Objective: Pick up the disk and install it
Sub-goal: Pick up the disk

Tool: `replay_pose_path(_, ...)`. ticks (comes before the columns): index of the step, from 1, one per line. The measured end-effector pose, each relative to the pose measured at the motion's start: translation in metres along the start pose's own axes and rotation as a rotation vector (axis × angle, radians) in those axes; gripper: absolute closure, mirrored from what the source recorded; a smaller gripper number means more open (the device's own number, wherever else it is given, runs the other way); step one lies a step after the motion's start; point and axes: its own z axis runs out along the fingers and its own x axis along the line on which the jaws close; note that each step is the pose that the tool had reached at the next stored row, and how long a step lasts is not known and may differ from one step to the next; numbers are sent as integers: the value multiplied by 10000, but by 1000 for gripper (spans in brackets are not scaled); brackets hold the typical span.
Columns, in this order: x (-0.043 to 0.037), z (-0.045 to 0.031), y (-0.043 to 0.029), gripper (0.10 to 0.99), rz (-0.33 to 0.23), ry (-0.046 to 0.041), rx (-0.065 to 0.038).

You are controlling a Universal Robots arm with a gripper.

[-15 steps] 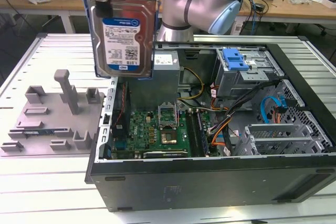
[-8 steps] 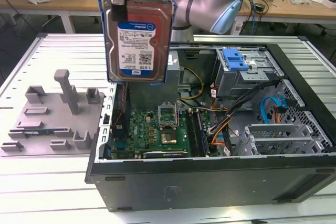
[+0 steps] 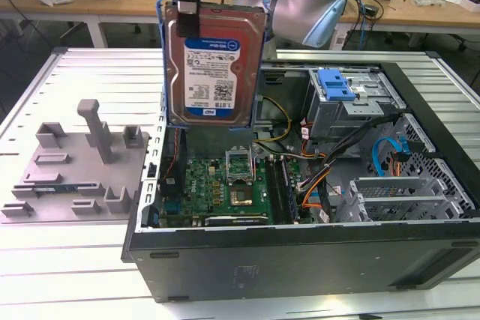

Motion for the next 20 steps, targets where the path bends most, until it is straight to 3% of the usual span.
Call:
replay_pose_path(8,118,1,-198,722,5,107,1)
replay_pose_path(9,145,0,-253,722,2,121,1)
replay_pose_path(20,281,-8,-595,722,-5,202,2)
